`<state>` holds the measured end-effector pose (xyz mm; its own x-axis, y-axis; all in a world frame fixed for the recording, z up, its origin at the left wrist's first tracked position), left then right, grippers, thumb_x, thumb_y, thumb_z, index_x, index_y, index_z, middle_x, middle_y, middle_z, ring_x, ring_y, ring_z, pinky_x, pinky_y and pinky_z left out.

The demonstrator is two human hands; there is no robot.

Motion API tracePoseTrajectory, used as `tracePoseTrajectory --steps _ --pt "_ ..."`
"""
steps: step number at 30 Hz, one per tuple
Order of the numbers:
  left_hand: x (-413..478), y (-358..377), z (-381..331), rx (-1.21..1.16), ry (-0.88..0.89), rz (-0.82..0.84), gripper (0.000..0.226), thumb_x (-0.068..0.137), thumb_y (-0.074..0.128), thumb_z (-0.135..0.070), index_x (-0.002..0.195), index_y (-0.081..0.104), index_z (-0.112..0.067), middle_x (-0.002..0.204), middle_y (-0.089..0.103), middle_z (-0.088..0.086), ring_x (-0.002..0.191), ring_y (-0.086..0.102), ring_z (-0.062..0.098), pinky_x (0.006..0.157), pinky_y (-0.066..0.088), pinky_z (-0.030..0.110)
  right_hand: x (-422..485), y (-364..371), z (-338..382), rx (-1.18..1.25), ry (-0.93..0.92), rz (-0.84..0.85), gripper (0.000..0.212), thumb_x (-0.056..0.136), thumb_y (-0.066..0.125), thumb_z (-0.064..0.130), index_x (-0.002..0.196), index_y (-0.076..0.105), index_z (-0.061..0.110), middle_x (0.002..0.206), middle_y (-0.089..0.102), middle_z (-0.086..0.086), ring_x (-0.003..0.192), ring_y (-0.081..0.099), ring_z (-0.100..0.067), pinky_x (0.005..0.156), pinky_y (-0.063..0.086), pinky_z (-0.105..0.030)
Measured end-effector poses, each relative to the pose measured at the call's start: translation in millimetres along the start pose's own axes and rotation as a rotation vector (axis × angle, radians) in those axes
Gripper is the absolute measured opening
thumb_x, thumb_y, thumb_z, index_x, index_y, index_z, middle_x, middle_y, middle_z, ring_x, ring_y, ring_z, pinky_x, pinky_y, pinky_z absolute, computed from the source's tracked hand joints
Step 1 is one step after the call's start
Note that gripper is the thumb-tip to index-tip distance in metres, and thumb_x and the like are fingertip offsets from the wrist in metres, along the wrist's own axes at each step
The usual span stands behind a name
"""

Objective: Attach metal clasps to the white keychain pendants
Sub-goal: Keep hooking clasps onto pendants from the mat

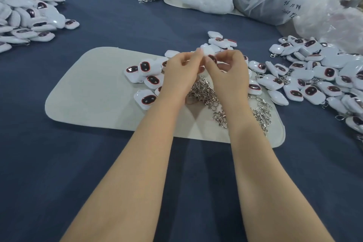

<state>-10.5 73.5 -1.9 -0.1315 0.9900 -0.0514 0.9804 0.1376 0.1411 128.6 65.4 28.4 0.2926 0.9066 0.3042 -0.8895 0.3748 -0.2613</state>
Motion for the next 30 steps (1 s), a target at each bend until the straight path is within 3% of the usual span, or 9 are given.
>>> tracePoseTrajectory --steps 2,7,10,14,18,21,25,28,30 --pt "0.4 -0.4 3.4 -0.039 -0.032 -0.001 0.022 0.092 0.058 -0.03 0.1 0.063 -0.011 0.097 0.071 0.006 0.087 0.067 0.014 0.085 0.055 0.033 -2.9 12.4 6.2 -0.001 -0.031 0.087 0.016 0.083 0.068 0.02 0.094 0.056 0.022 0.091 0.06 0.016 0.077 0.059 0.004 0.067 0.043 -0.005" --pt "1.1 -28.9 -6.0 -0.057 0.045 -0.259 0.011 0.094 0.051 -0.021 0.099 0.06 -0.016 0.091 0.064 -0.001 0.083 0.061 0.016 0.078 0.051 0.033 -5.3 20.7 13.9 0.027 -0.063 0.158 0.012 0.087 0.061 0.013 0.098 0.063 0.017 0.094 0.066 0.009 0.086 0.063 -0.004 0.078 0.048 -0.015" --pt "-1.4 -44.5 -7.9 -0.172 0.059 -0.378 0.013 0.096 0.041 -0.016 0.095 0.054 -0.017 0.085 0.059 -0.004 0.082 0.065 0.017 0.083 0.055 0.034 -4.9 18.9 2.9 -0.28 -0.038 0.156 0.024 0.085 0.063 0.025 0.108 0.062 0.017 0.096 0.061 0.007 0.092 0.058 -0.011 0.087 0.046 -0.027" --pt "-0.9 -45.5 1.8 -0.355 -0.004 -0.374 0.019 0.094 0.032 -0.009 0.102 0.049 -0.01 0.081 0.054 0.001 0.049 0.061 0.007 0.05 0.049 0.019 -11.9 30.6 -24.0 -0.747 0.075 0.326 0.041 0.077 0.068 0.052 0.108 0.058 0.027 0.112 0.059 -0.002 0.112 0.05 -0.025 0.098 0.039 -0.044" --pt "0.6 -37.7 7.9 -0.356 -0.044 -0.333 0.021 0.094 0.035 -0.009 0.108 0.05 -0.005 0.091 0.057 0.01 0.039 0.052 0.005 0.049 0.049 0.02 -10.0 31.3 -20.5 -0.713 0.056 0.292 0.018 0.083 0.065 0.042 0.092 0.054 0.03 0.104 0.063 0.003 0.106 0.055 -0.023 0.096 0.04 -0.043" --pt "1.6 -34.4 7.7 -0.31 -0.027 -0.303 0.018 0.095 0.038 -0.008 0.11 0.047 -0.011 0.097 0.058 0.011 0.04 0.051 0.005 0.05 0.049 0.021 -7.6 23.3 -19.7 -0.599 0.068 0.223 0.009 0.085 0.063 0.032 0.085 0.054 0.03 0.084 0.06 0.009 0.097 0.059 -0.02 0.093 0.043 -0.039" --pt "1.5 -29.6 -4.0 -0.105 0.09 -0.245 0.025 0.097 0.035 -0.008 0.11 0.052 -0.022 0.093 0.056 0.001 0.051 0.06 0.006 0.055 0.053 0.021 -0.8 7.5 -19.7 -0.293 0.103 0.105 0.002 0.086 0.062 0.024 0.085 0.062 0.024 0.084 0.065 0.006 0.081 0.058 -0.009 0.071 0.041 -0.021" --pt "-0.4 -22.7 -9.3 0.002 0.138 -0.203 0.027 0.096 0.036 -0.007 0.095 0.061 -0.019 0.086 0.054 -0.01 0.057 0.063 0.002 0.066 0.055 0.025 1.5 1.3 -21.7 -0.09 0.128 0.057 0.003 0.087 0.062 0.021 0.085 0.065 0.02 0.084 0.068 0.003 0.081 0.062 -0.011 0.075 0.046 -0.021" --pt "-0.4 -16.6 -11.1 0.085 0.152 -0.171 0.026 0.093 0.041 -0.007 0.085 0.061 -0.022 0.087 0.057 -0.009 0.072 0.066 0.008 0.08 0.054 0.033 2.0 -0.7 -24.2 0.033 0.157 0.04 0.005 0.086 0.063 0.019 0.082 0.066 0.021 0.08 0.068 0.006 0.078 0.063 -0.009 0.075 0.048 -0.021"
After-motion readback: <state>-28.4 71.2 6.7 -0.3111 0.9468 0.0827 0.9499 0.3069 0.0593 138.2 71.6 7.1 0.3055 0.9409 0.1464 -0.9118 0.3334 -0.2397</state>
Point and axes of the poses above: each hand's wrist, its own x-axis towards the middle knuckle, its own y-axis out of the palm, z = x × y, the point moved 10 cm from there along x, towards the middle knuckle
